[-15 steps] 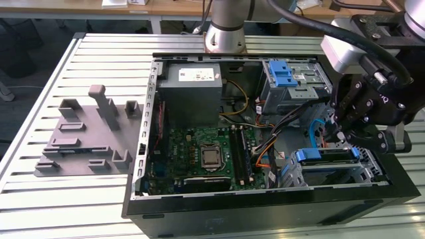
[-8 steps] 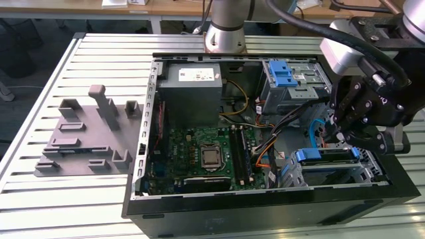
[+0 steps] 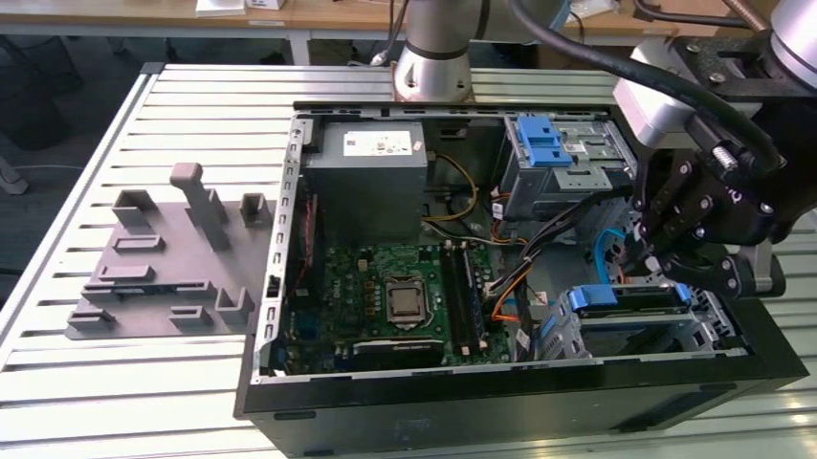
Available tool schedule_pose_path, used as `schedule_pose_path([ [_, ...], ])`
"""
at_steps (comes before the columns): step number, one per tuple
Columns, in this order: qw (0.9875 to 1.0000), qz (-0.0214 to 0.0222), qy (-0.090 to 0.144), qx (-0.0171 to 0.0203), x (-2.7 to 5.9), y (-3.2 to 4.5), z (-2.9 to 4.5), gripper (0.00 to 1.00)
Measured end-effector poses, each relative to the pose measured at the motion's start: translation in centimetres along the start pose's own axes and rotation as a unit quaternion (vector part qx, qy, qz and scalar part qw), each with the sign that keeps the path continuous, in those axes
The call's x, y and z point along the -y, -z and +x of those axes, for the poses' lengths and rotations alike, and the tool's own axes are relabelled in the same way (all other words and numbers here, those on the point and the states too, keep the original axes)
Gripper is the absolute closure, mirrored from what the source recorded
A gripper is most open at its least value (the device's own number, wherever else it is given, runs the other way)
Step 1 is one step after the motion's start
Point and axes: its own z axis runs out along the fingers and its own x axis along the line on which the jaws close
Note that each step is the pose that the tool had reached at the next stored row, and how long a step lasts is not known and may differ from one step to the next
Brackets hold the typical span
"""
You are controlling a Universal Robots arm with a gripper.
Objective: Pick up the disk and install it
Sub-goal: 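Insert the disk into the insertion slot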
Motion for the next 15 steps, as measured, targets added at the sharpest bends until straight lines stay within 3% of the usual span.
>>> schedule_pose_path([
  [6,1.0000,0.0000,0.000,0.0000,0.01,-0.44,0.03,0.89],
  [15,1.0000,0.0000,0.000,0.0000,0.03,-1.71,0.13,0.89],
])
